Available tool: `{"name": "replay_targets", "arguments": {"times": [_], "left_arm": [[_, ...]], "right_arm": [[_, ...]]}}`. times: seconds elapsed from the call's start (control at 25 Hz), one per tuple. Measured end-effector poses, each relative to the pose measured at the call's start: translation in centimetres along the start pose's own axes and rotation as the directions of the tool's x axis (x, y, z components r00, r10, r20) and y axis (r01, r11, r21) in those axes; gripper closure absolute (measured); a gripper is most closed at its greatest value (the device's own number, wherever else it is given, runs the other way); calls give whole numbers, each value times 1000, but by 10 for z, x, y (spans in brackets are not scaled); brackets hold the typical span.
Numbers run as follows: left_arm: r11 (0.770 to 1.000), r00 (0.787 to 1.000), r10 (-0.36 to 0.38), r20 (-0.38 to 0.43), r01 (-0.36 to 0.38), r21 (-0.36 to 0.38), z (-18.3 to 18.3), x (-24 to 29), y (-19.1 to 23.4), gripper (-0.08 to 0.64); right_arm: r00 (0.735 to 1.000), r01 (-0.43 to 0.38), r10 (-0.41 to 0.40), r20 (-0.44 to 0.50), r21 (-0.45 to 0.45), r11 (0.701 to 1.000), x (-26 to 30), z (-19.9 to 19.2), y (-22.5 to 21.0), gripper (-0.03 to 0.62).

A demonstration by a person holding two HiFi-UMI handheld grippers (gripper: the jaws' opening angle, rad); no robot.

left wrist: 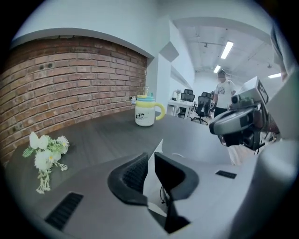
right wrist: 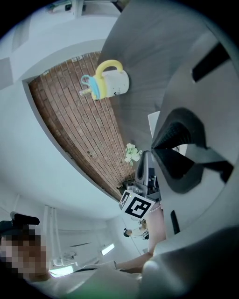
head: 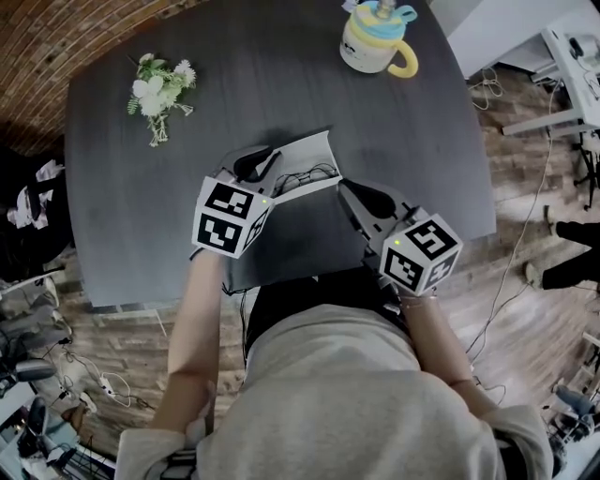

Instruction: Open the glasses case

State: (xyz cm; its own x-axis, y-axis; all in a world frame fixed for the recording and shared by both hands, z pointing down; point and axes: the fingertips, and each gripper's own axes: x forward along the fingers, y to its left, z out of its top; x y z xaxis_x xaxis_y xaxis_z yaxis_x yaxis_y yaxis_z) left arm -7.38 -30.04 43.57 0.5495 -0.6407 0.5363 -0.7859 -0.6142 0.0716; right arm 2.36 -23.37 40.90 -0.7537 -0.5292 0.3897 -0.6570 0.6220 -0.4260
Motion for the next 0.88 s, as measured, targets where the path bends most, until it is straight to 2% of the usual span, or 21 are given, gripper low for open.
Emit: {"name": "replay_targets", "arguments": {"times": [0.2,0.32,0.4,0.52,0.72,0.88], "left_arm": [[993,993,12,119,2,-117,20,-26,-4,508],[986,983,-14,181,44,-160,29,-40,-11,517],[981,978,6,208,34,-189,32,-51,-13,522],[976,972,67,227,-17,-217,37,-66,-12,525],[974,971,122,207,-77,-213,36,-82,-16,526],[945,966,142,214,-69,-318,30,-87,-20,528]], "right_arm": [[1000,15,-16,-12,-39,999,0,10,3,588],[999,26,-24,28,-66,998,-1,22,5,588],[998,25,-20,57,-82,996,-3,29,9,588],[997,18,-9,82,-110,994,-5,39,15,588],[992,-18,36,121,-150,988,-2,55,29,586],[993,-20,43,111,-202,979,-1,59,38,586]]}}
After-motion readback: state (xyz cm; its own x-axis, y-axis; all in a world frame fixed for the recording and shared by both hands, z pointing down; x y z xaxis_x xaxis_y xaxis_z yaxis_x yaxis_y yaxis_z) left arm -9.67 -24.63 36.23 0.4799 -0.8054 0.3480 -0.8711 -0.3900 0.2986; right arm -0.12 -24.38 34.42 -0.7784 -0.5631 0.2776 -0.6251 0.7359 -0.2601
